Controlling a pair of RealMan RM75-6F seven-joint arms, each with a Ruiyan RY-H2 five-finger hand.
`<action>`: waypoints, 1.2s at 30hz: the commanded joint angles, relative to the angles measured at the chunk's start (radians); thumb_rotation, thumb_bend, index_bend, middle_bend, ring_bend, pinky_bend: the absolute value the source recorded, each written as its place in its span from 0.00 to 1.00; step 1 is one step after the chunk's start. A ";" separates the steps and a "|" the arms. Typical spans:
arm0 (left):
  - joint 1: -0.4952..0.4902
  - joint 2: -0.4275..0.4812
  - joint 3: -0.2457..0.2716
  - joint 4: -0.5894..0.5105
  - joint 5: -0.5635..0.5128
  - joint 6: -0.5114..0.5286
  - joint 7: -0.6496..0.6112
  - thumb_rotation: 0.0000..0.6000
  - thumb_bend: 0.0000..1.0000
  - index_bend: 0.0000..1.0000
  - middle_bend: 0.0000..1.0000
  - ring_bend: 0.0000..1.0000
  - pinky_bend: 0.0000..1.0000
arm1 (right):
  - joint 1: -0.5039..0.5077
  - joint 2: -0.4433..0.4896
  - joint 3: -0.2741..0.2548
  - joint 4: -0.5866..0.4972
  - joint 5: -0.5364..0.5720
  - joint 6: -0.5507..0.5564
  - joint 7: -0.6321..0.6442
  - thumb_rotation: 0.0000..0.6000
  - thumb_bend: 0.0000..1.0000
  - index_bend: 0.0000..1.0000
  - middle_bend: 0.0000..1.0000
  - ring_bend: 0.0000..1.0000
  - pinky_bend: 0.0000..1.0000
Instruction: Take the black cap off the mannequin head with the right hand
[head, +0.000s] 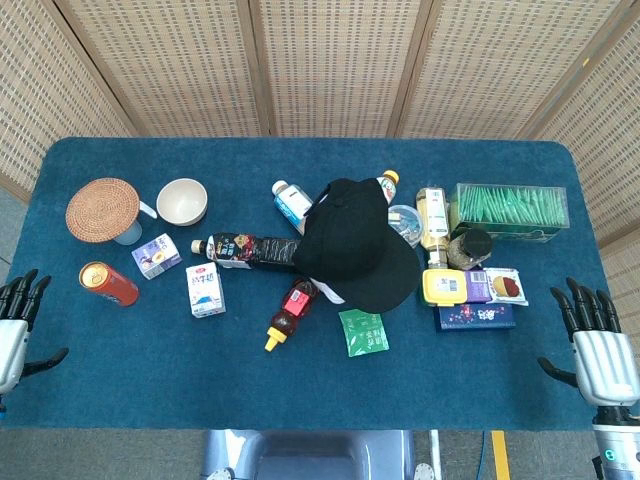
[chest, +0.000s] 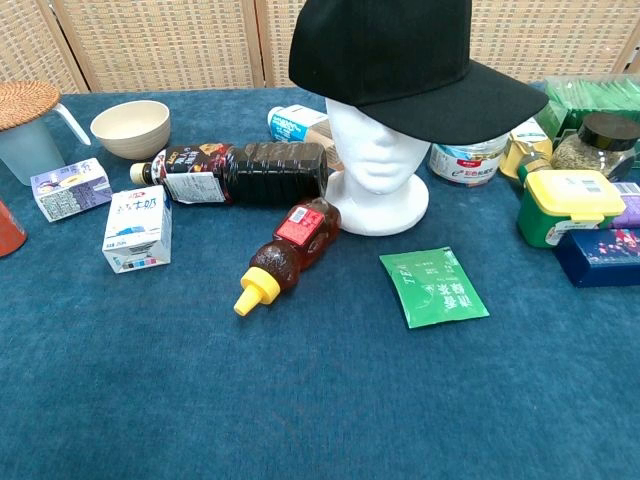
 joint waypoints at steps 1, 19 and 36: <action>0.002 -0.001 0.000 0.000 -0.001 0.003 0.005 1.00 0.08 0.00 0.00 0.00 0.07 | 0.000 -0.001 -0.002 0.003 -0.005 0.001 0.002 1.00 0.00 0.08 0.00 0.00 0.00; -0.010 0.170 -0.028 -0.210 0.080 0.067 0.049 1.00 0.08 0.00 0.00 0.00 0.07 | 0.026 -0.066 -0.023 0.054 -0.109 0.013 0.029 1.00 0.00 0.08 0.00 0.00 0.00; -0.094 0.271 -0.099 -0.305 -0.095 -0.074 0.029 1.00 0.08 0.00 0.00 0.00 0.07 | 0.150 -0.108 0.003 -0.068 -0.240 -0.059 -0.099 1.00 0.00 0.09 0.01 0.00 0.00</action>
